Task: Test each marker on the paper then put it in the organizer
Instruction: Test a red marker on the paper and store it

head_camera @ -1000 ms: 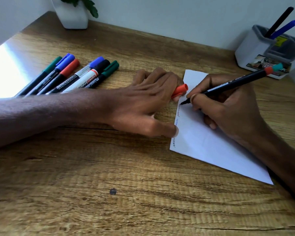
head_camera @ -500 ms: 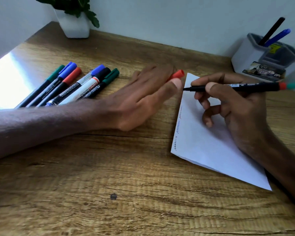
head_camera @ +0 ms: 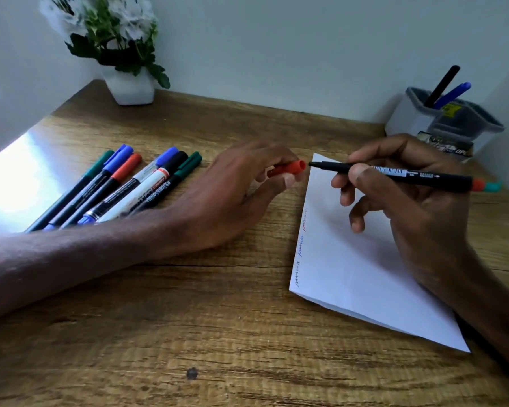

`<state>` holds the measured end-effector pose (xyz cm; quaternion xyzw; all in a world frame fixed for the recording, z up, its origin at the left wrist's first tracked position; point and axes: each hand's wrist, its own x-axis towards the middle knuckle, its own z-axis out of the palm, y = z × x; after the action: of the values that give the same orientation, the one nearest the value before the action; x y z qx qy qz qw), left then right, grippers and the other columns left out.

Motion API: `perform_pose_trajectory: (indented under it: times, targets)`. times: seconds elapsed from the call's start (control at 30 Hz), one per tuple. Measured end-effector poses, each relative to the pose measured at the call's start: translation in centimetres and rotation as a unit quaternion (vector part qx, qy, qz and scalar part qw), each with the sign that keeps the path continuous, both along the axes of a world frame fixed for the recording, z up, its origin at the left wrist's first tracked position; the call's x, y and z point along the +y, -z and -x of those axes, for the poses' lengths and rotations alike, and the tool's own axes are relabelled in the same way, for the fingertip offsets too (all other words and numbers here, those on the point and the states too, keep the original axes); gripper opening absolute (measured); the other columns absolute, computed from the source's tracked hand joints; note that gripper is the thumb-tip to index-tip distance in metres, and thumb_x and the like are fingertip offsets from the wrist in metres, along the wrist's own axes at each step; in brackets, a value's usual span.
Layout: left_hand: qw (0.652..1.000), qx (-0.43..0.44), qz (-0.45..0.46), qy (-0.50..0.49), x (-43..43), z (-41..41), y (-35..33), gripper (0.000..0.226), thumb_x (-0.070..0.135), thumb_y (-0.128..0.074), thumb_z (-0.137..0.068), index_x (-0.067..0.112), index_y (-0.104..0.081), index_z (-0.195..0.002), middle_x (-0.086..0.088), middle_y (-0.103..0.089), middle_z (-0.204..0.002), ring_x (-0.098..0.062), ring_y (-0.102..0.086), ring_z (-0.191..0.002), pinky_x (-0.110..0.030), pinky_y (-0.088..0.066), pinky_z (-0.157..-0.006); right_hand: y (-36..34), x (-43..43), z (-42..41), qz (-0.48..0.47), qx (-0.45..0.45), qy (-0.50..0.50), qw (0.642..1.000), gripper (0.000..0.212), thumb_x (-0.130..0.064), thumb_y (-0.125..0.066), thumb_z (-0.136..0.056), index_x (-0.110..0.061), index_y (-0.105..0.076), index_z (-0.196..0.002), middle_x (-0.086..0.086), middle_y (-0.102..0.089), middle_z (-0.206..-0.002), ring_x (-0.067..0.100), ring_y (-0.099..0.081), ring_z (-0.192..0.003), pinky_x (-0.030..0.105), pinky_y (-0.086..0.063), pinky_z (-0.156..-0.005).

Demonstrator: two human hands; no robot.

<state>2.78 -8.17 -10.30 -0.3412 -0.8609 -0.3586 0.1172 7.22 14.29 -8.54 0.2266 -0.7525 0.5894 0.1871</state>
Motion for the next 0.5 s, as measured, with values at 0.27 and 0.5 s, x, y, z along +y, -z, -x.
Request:
perform_pose_trajectory:
  times: [0.27,0.5]
  targets:
    - [1.0,0.019,-0.003,0.007,0.0,0.24,0.15,0.023,0.025,-0.056,-0.105,0.026,-0.066,-0.126,0.028,-0.057,-0.102,0.014,-0.051,-0.094,-0.002,-0.036,-0.075,0.16,0.01,0.17,-0.013,-0.015,0.012,1.0,0.011,-0.003,-0.063,-0.092,0.0,-0.066,-0.102,0.015,-0.073,-0.084,0.034,-0.068,-0.067,0.034,-0.05,-0.045]
    - [0.999,0.031,0.004,0.025,0.04,0.11,0.29,0.027,0.03,-0.057,-0.104,0.025,-0.066,-0.129,0.013,-0.069,-0.108,0.0,-0.057,-0.09,-0.007,-0.039,-0.073,0.09,-0.12,0.04,-0.027,-0.024,0.011,0.999,0.02,-0.008,-0.068,-0.092,0.006,-0.061,-0.103,0.015,-0.077,-0.088,0.032,-0.074,-0.07,0.036,-0.054,-0.044]
